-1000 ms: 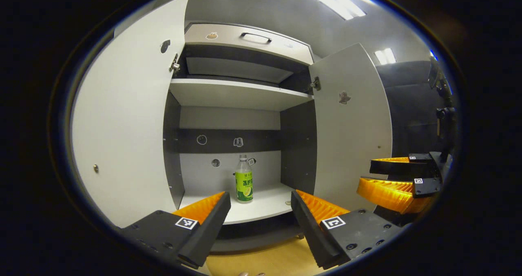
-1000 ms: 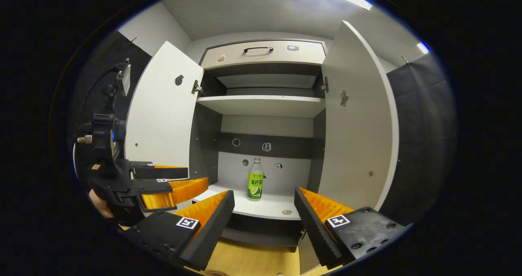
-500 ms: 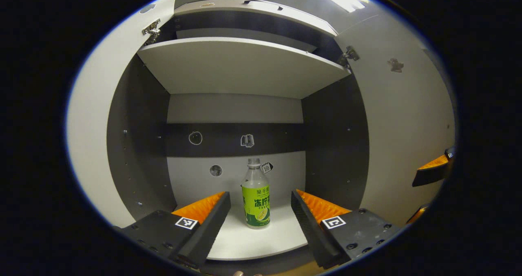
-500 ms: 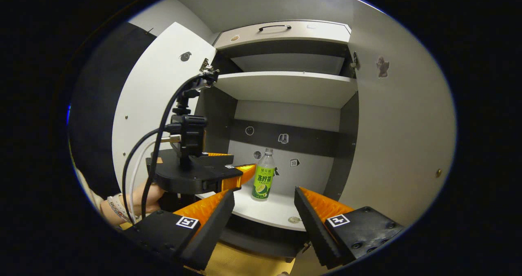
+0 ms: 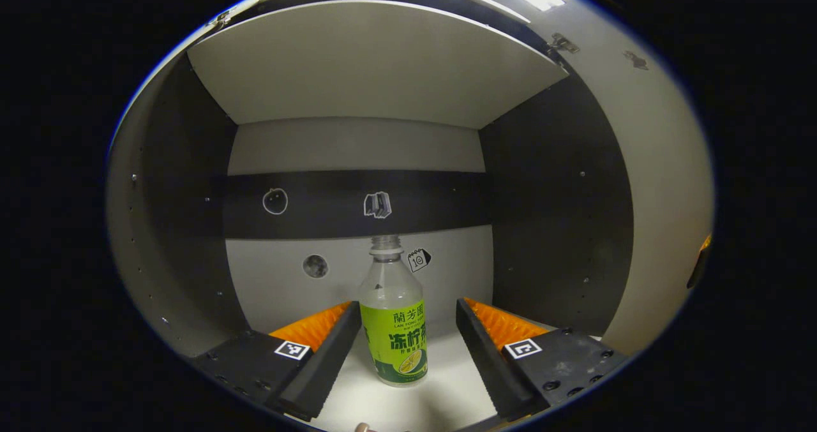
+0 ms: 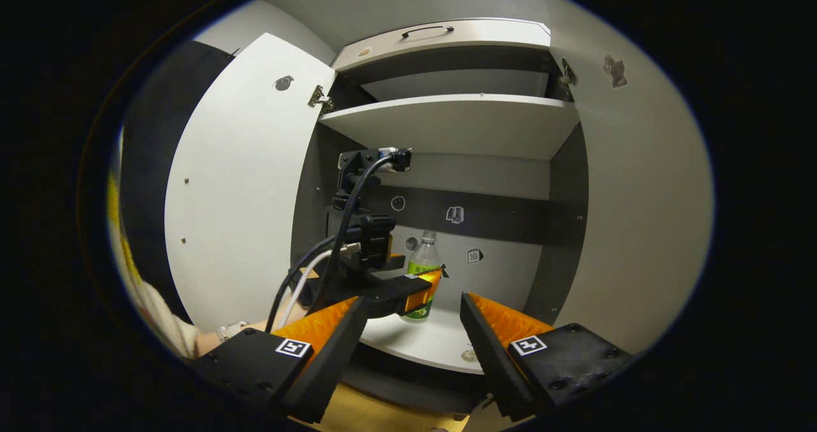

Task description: Grasp the bottle in the cabinet with the left hand and place it on the coaster, then close the right door with the right hand and the left door with the left hand.

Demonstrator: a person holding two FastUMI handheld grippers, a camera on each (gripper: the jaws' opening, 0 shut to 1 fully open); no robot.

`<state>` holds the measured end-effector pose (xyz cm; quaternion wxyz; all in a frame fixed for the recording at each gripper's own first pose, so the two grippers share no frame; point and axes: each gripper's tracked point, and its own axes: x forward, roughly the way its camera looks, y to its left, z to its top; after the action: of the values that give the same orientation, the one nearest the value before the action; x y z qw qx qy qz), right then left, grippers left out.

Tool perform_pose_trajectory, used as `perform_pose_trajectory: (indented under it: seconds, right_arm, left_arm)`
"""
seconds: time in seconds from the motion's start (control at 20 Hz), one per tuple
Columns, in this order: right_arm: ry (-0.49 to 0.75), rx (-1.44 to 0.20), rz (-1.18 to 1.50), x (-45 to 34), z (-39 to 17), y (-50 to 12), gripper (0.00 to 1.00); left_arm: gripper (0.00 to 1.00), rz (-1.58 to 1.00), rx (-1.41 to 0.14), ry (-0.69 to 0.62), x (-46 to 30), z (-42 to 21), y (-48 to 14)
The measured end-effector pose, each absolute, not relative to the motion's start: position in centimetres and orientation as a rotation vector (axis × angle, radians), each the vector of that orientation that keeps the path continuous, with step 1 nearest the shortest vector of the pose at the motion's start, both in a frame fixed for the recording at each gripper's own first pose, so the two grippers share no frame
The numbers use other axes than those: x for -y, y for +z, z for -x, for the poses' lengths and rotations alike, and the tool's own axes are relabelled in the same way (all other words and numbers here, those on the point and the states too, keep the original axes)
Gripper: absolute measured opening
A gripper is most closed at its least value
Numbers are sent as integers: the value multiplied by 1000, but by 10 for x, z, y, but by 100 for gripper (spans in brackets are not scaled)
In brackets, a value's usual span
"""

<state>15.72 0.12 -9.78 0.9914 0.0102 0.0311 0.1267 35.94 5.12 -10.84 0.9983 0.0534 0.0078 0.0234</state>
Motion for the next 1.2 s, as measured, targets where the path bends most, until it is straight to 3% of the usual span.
perform_pose_trajectory:
  seconds: [0.8, 0.95, 1.2]
  right_arm:
    - [246, -103, -48, 8, -192, -120, 98]
    - [245, -102, -47, 8, -192, -119, 98]
    - [239, -91, -53, 7, -185, -115, 98]
  left_arm:
    - [94, -132, -28, 56, -67, -416, -129]
    - [80, -122, -26, 53, -67, -417, -130]
    - [78, -112, -8, 40, -63, -403, -114]
